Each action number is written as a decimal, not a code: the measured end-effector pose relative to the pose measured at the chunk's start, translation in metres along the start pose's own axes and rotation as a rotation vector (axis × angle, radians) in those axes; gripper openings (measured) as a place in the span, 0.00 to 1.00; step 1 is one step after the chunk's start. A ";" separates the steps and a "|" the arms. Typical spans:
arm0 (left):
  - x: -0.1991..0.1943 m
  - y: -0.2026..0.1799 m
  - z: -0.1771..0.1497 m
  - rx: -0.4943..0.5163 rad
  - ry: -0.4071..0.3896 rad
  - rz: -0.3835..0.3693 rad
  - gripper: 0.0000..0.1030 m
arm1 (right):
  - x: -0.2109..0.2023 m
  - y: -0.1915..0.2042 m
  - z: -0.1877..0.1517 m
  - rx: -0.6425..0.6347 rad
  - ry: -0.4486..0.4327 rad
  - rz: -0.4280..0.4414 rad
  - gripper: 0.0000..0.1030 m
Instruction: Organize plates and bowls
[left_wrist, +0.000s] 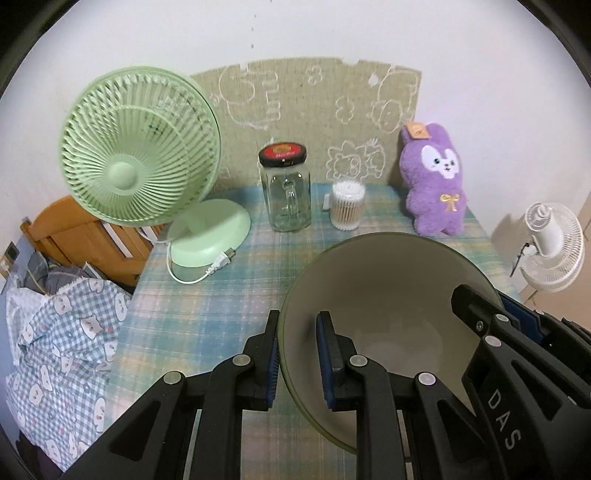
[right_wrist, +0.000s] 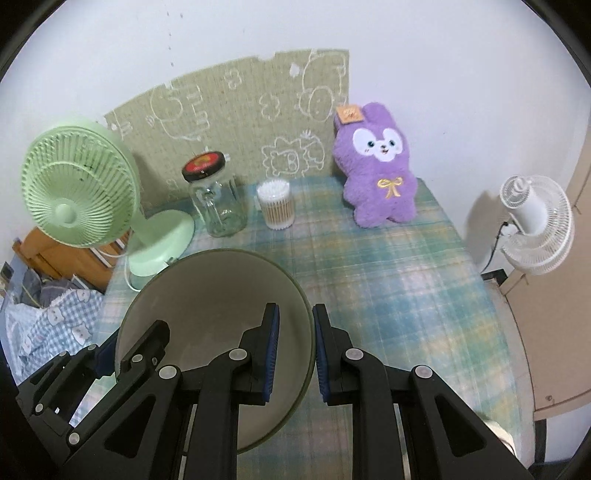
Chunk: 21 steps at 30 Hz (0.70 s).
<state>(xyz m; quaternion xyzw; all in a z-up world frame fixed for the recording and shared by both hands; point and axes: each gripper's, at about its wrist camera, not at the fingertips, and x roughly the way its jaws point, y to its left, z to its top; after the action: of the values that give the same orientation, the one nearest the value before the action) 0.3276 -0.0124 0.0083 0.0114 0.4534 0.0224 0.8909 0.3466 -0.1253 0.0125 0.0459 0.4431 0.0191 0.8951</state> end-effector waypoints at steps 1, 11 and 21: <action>-0.005 0.001 -0.001 0.001 -0.004 -0.002 0.15 | -0.008 0.001 -0.002 0.000 -0.007 -0.003 0.21; -0.060 0.008 -0.027 0.008 -0.038 -0.035 0.15 | -0.074 0.007 -0.032 0.010 -0.054 -0.028 0.21; -0.087 0.010 -0.066 0.029 -0.033 -0.074 0.15 | -0.109 0.006 -0.077 0.021 -0.057 -0.056 0.21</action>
<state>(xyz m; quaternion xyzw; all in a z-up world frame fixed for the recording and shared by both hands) 0.2229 -0.0064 0.0405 0.0078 0.4390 -0.0171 0.8983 0.2190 -0.1224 0.0527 0.0434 0.4189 -0.0121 0.9069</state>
